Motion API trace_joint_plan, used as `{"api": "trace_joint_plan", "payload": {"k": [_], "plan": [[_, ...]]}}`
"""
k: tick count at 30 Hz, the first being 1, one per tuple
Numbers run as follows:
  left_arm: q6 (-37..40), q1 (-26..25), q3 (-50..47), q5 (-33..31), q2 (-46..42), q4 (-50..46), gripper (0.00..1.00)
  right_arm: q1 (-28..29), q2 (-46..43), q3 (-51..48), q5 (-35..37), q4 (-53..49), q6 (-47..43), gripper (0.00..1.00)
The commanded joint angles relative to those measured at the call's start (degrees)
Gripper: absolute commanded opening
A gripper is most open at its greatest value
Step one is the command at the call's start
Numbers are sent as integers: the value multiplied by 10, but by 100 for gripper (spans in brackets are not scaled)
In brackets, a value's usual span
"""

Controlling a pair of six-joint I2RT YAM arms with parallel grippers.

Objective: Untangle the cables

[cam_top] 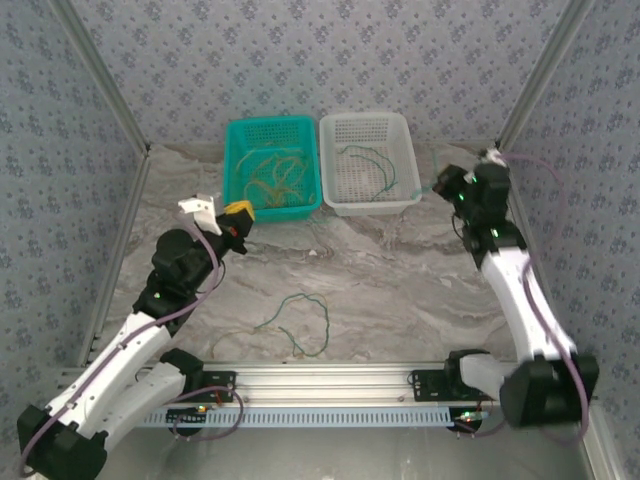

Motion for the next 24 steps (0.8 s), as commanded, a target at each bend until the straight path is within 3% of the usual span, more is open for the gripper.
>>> {"api": "trace_joint_plan", "payload": {"k": [1, 8, 10, 11, 14, 19, 24], "plan": [[2, -20, 57, 40, 2, 31, 0, 40, 141, 101, -68, 13, -52, 0], [19, -54, 125, 44, 74, 87, 0, 78, 451, 379, -71, -62, -74, 1], [34, -55, 167, 31, 111, 69, 0, 83, 507, 447, -65, -95, -85, 27], [49, -54, 184, 27, 132, 67, 0, 84, 529, 482, -60, -118, -88, 51], [75, -55, 210, -2, 184, 95, 0, 84, 553, 546, -48, -174, -102, 99], [118, -57, 303, -16, 309, 83, 0, 85, 461, 515, 45, -219, -126, 100], [202, -89, 419, -118, 461, 76, 0, 71, 305, 416, 163, -252, -91, 100]]}}
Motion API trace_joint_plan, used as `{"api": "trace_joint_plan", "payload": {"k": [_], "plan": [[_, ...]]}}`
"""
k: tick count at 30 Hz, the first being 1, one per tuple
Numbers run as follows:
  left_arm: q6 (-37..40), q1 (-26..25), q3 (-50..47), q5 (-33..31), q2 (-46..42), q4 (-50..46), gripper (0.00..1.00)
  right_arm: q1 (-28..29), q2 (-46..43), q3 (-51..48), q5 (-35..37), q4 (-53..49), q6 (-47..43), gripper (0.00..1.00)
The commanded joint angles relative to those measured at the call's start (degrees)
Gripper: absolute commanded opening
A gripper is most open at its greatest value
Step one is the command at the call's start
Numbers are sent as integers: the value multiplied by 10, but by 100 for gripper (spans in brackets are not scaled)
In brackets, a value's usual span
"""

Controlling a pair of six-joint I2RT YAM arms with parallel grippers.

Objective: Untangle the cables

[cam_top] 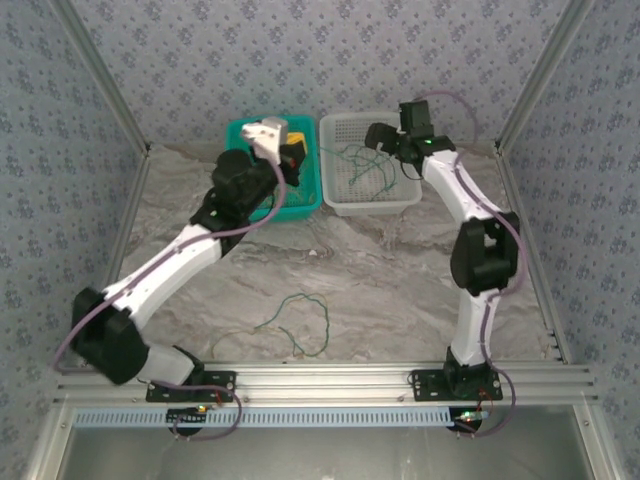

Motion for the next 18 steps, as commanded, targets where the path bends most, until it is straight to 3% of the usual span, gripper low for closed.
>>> {"api": "trace_joint_plan", "payload": {"k": [1, 6, 8, 10, 13, 16, 18], "plan": [[88, -28, 89, -83, 84, -1, 0, -13, -131, -42, 124, -52, 19, 100], [171, -61, 272, -201, 266, -68, 0, -13, -301, -179, 179, -40, 25, 100], [179, -61, 343, -186, 332, -100, 0, -8, -365, -229, 180, -30, 27, 100], [184, -64, 444, -212, 408, -164, 0, -1, -420, -266, 180, -32, 30, 100], [165, -67, 685, -231, 558, -354, 0, 8, -500, -319, 178, -37, 36, 100], [112, -64, 989, -193, 730, -557, 0, 9, -556, -347, 187, -52, 40, 100], [91, -62, 1081, -166, 790, -613, 0, 9, -581, -368, 194, -57, 36, 100]]}}
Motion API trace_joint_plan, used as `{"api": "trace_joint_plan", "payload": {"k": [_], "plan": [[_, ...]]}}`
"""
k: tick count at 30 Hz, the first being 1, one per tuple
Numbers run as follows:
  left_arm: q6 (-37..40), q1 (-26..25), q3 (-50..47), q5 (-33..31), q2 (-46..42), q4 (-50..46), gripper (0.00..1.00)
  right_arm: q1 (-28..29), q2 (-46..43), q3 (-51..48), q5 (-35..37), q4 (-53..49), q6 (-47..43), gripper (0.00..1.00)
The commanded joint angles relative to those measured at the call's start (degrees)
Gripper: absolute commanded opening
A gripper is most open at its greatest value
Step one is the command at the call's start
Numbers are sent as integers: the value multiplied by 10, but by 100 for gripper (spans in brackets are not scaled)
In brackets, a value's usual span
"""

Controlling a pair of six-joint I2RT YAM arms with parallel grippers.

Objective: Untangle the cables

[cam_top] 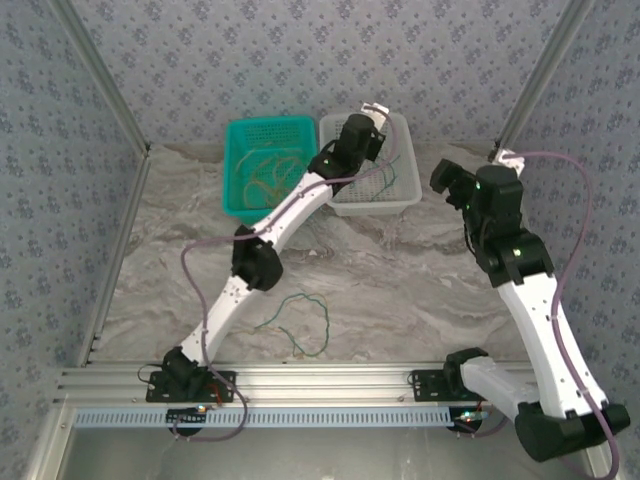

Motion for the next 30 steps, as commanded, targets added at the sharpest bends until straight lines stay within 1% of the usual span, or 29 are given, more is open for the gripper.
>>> {"api": "trace_joint_plan", "payload": {"k": [1, 2, 3, 5, 6, 7, 11, 15, 20, 21, 22, 24, 25, 26, 27, 28, 30], "plan": [[-57, 5, 99, 32, 49, -209, 0, 2, -39, -27, 32, -20, 7, 100], [-72, 6, 72, 55, 40, -209, 0, 1, -46, -33, 38, -21, 7, 100], [-84, 8, 18, 85, 20, -193, 0, 1, -51, -39, 41, -21, 7, 100], [-103, 9, -95, 87, -21, -141, 0, 1, -59, -51, 41, -15, 2, 100], [-106, 10, -138, 89, -37, -122, 0, 1, -59, -58, 41, -10, 0, 100], [-110, 11, -160, 89, -44, -116, 0, 1, -60, -64, 41, -4, -2, 100], [-113, 12, -136, 118, -23, -135, 0, 1, -54, -87, 38, 24, 0, 100], [-113, 13, -113, 117, -2, -144, 0, 1, -42, -96, 38, 40, -2, 100], [-113, 15, -110, 115, -11, -139, 0, -1, -38, -105, 48, 46, -5, 100], [-116, 14, -110, 112, -18, -137, 3, -1, -38, -106, 50, 47, -5, 100], [-117, 14, -109, 114, -26, -138, 21, -2, -40, -109, 51, 50, -6, 100], [-115, 13, -110, 116, -45, -138, 45, -3, -45, -114, 54, 57, -9, 100], [-114, 13, -109, 116, -57, -137, 55, -2, -49, -120, 54, 65, -11, 100], [-111, 12, -110, 113, -68, -134, 61, -2, -52, -124, 54, 72, -14, 100], [-107, 11, -108, 113, -81, -130, 69, -2, -56, -130, 56, 76, -15, 100], [-102, 10, -106, 114, -94, -127, 81, -2, -58, -131, 60, 80, -16, 100], [-91, 7, -101, 117, -121, -122, 98, -3, -60, -132, 63, 82, -18, 100]]}}
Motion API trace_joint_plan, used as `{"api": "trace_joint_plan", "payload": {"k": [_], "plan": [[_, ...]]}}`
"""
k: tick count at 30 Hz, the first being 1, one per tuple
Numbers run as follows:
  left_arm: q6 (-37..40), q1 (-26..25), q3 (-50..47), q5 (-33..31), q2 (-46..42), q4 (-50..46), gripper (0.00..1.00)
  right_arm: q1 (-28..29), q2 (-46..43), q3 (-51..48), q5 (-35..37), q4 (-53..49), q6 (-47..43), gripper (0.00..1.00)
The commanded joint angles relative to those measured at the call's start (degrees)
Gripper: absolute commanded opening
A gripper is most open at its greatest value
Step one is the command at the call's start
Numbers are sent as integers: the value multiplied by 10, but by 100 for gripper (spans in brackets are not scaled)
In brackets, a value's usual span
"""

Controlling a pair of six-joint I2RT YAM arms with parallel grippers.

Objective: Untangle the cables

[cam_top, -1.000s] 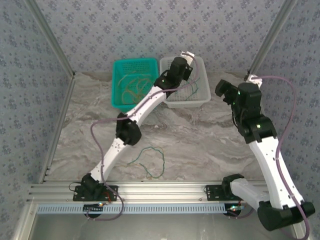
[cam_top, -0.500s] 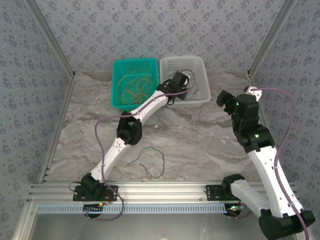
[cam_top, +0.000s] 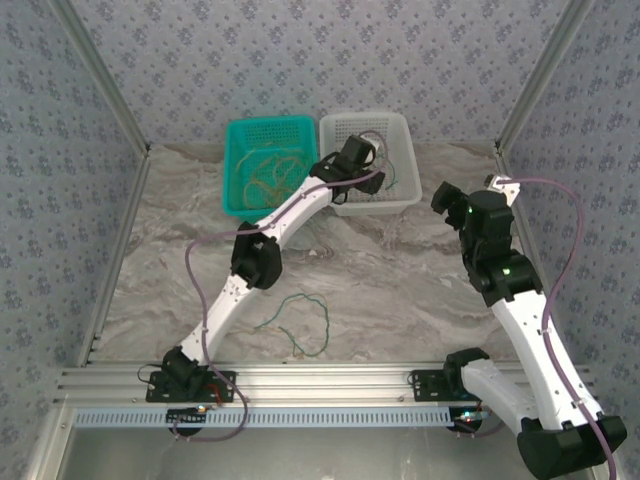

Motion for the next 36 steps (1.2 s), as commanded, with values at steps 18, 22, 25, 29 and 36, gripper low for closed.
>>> {"api": "trace_joint_plan", "payload": {"k": [18, 22, 25, 29, 36], "plan": [[-1, -4, -358, 27, -446, -59, 99, -7, 9, -46, -4, 106, -37, 100], [-26, -2, -607, 28, -628, 102, 99, -5, 21, -42, -18, 98, -43, 100], [-20, -2, -795, 25, -765, 201, 99, 4, 20, -56, -52, 126, -61, 100], [-57, 2, -1010, -39, -922, 265, 99, 26, 49, -81, -150, 172, -81, 100], [-206, 22, -1179, -76, -1039, 179, 98, 152, 148, -85, -313, 160, -172, 85]]}}
